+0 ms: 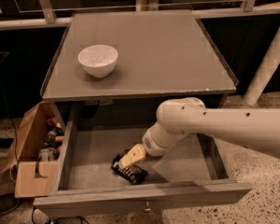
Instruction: Pick rxbar chocolate from top drawer and place on counter
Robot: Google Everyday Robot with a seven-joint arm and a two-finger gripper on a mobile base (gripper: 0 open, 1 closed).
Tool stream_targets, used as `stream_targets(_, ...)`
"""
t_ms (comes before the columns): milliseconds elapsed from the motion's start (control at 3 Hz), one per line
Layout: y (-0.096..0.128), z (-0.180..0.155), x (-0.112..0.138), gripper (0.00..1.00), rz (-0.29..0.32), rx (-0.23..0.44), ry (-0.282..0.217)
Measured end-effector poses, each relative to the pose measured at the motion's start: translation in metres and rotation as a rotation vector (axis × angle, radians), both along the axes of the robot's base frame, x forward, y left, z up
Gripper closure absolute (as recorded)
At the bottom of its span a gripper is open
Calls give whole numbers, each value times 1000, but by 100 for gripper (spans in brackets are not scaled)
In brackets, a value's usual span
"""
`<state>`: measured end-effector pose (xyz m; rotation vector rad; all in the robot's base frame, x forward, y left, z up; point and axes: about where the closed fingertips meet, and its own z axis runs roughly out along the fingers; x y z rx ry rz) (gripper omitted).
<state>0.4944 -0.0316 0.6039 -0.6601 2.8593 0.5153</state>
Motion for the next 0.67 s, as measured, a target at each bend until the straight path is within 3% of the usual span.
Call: stream_targets(667,4,6,-12,0,30,8,-8)
